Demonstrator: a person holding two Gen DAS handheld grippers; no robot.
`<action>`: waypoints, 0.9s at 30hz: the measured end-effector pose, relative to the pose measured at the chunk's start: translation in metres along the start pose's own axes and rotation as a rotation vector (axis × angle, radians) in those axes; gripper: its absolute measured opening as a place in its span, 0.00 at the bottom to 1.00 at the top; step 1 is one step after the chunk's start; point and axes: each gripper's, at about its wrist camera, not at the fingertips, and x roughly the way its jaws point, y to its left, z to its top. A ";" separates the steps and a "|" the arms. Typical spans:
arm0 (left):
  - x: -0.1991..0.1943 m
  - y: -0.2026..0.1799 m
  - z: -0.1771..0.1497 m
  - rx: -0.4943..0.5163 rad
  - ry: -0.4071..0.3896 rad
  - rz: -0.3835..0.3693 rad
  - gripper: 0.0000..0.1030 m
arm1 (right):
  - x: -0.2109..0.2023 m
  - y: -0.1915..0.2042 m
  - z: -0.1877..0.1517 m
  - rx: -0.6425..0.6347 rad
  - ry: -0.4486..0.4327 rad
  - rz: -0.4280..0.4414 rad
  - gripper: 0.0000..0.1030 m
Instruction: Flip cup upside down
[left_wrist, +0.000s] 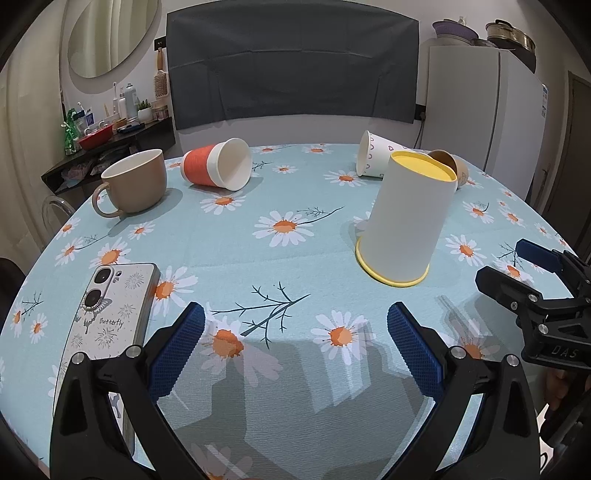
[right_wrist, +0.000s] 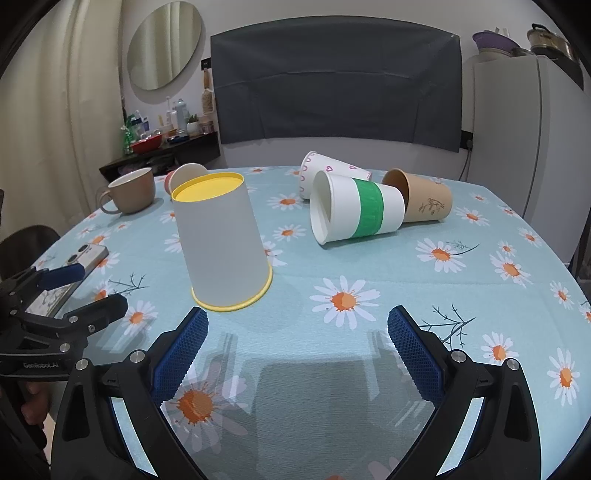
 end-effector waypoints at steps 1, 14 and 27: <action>0.000 0.000 0.000 0.000 -0.001 -0.001 0.94 | 0.000 0.000 0.000 0.000 0.000 0.000 0.91; -0.001 -0.001 0.000 0.001 -0.007 0.003 0.94 | -0.001 -0.001 0.000 0.001 -0.005 -0.006 0.91; 0.002 0.000 0.001 -0.002 0.003 -0.004 0.94 | -0.002 0.000 0.001 -0.002 -0.011 -0.010 0.91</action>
